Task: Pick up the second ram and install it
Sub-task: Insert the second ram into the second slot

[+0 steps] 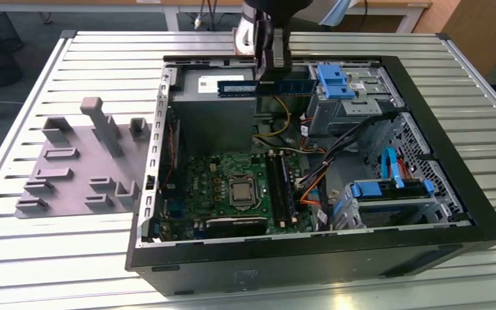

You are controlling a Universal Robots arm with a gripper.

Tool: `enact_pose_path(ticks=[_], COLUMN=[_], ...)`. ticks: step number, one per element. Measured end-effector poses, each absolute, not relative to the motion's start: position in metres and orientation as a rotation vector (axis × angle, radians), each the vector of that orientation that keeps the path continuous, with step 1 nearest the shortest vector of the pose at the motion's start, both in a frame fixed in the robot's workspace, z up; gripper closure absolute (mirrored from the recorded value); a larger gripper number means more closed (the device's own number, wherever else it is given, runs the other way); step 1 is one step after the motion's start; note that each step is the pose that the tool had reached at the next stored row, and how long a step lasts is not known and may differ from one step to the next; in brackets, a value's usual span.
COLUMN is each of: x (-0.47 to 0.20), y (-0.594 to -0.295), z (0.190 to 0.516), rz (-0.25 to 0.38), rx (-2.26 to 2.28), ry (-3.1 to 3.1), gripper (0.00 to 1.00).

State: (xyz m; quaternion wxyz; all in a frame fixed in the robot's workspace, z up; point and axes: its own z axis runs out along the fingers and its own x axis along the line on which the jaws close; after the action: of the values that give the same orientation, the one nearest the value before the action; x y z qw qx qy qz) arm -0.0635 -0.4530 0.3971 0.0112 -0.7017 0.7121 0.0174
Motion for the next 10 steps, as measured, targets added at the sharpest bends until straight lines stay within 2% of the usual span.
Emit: enact_pose_path(ticks=[10], x=[-0.0629], y=[-0.4530], z=[0.3971], rz=[0.054], rx=[-2.188], ry=[2.223], gripper=[0.86])
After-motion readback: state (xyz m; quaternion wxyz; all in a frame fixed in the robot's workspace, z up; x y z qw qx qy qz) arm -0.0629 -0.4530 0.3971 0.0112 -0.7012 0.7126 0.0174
